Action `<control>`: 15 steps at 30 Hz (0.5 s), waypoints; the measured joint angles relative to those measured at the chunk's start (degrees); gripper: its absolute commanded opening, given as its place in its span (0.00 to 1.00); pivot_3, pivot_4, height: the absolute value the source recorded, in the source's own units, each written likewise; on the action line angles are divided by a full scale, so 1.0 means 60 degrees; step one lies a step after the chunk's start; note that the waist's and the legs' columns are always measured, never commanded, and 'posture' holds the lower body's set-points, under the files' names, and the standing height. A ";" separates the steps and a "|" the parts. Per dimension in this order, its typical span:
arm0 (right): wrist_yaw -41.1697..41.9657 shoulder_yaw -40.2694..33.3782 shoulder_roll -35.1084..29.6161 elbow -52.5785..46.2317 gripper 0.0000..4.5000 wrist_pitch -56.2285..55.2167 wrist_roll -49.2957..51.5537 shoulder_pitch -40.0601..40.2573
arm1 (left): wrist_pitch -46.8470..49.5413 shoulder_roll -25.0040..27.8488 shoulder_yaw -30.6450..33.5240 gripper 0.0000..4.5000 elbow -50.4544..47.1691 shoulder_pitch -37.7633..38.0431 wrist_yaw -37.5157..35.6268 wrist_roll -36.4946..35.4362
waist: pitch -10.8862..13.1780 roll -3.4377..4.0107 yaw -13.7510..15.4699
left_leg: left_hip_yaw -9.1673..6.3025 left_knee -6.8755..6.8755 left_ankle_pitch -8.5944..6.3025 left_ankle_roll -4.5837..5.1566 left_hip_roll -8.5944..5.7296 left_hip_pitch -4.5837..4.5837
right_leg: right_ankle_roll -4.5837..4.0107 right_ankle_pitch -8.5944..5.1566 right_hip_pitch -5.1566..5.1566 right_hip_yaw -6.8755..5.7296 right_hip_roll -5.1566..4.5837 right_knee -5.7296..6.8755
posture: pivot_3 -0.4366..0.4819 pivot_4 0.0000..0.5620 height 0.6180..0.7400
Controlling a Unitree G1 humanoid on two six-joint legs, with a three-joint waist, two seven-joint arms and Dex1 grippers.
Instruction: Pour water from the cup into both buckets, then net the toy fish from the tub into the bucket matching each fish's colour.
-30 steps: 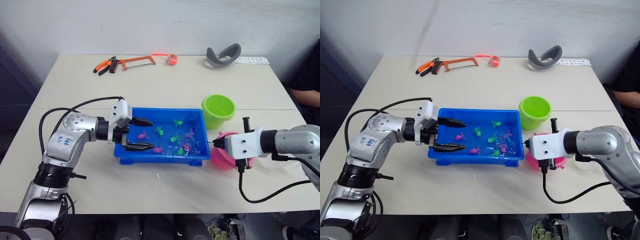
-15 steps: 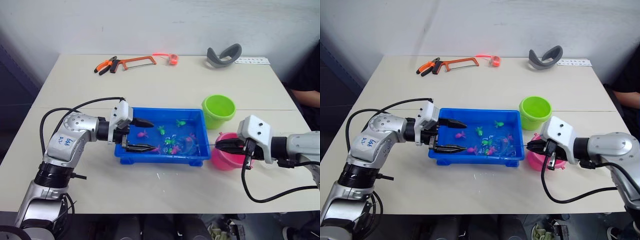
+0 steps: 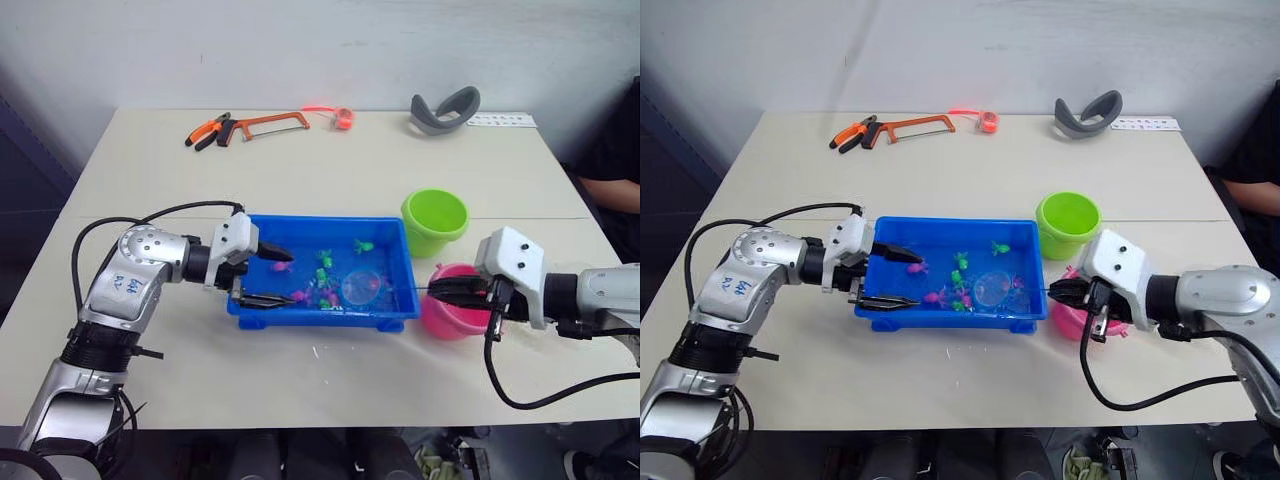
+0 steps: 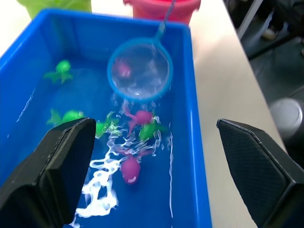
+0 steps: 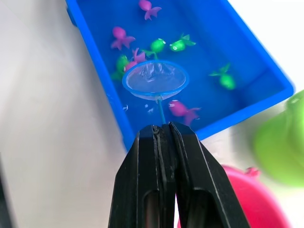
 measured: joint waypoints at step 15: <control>-0.0038 0.2249 0.0440 0.1333 0.00 -0.3071 -0.2402 -0.0832 | 0.0005 0.0327 0.0141 0.99 -0.0088 0.0219 -0.0305 -0.0016 | 0.0000 0.0000 -0.0007 | 0.0000 0.0001 0.0001 -0.0002 0.0000 0.0000 | 0.0000 0.0000 0.0000 -0.0002 -0.0005 0.0001 | 0.48 0.27 1.00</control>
